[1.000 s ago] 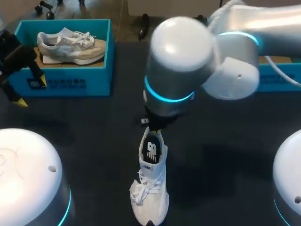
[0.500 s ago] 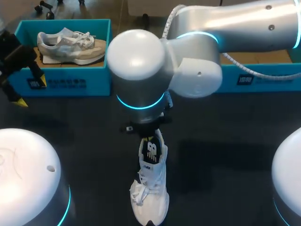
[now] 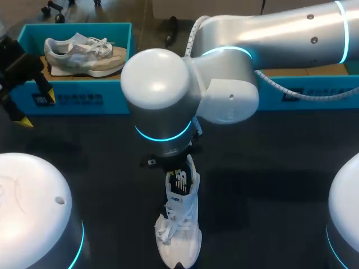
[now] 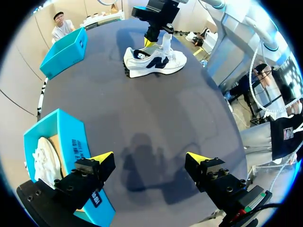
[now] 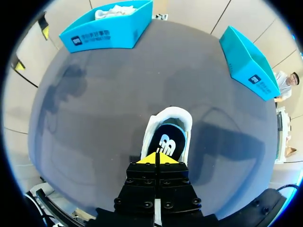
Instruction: Take the shoe out of the shoebox, open the shoe tongue, remove and reinsert the insole, then place the shoe into the shoebox
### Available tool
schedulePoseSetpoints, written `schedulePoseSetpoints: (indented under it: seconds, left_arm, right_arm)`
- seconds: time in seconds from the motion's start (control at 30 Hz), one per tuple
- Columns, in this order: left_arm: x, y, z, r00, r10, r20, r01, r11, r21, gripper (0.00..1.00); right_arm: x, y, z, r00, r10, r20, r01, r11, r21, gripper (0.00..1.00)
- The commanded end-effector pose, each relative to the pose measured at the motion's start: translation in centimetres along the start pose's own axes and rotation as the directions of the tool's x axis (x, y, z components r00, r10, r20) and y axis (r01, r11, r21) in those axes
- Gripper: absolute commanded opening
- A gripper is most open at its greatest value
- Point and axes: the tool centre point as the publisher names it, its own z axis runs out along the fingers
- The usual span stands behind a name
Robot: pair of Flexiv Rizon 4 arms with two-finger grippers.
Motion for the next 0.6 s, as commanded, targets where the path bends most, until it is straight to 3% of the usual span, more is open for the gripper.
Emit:
schedulePoseSetpoints:
  seconds: [0.03, 0.6]
  left_arm:
    - [0.0, 0.0, 0.0, 1.000, 0.001, -0.002, -0.001, 1.000, -0.003, 1.00]
    - [0.0, 0.0, 0.0, 1.000, 0.001, -0.002, -0.001, 1.000, -0.003, 1.00]
  right_arm:
    - [0.7, -0.5, 0.5, 0.919, 0.292, 0.264, -0.260, 0.954, -0.151, 0.00]
    - [-0.6, 0.5, 4.6, 0.866, 0.354, 0.354, -0.323, 0.935, -0.145, 0.00]
